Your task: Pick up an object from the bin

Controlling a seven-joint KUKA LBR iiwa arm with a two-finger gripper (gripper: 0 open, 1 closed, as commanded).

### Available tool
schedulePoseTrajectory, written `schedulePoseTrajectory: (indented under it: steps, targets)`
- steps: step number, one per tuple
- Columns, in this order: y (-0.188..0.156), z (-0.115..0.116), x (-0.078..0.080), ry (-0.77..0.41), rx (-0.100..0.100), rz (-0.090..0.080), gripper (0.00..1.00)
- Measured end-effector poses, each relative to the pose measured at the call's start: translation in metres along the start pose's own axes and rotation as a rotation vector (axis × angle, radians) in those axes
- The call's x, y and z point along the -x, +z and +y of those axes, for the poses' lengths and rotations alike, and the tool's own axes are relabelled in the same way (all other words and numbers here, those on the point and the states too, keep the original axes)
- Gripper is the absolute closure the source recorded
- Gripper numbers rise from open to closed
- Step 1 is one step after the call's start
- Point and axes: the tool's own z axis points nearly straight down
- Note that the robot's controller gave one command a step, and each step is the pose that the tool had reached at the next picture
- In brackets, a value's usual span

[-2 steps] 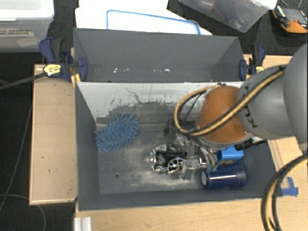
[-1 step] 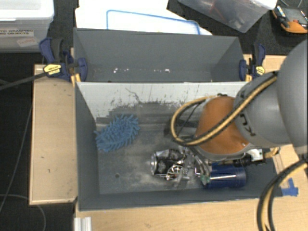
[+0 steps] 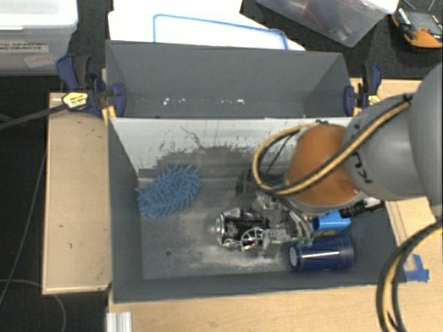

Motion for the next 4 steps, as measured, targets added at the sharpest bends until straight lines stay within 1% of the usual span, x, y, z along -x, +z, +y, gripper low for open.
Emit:
schedulePoseTrajectory:
  steps: [1,2,3,4]
  targets:
    - [-0.006,0.007,-0.029,0.165,0.000,0.011,0.00]
    - [0.000,-0.011,-0.001,0.046,0.001,-0.003,0.00]
    - [0.000,-0.011,-0.021,0.190,0.002,0.011,0.00]
    - [-0.107,-0.035,-0.007,0.086,0.001,0.003,0.00]
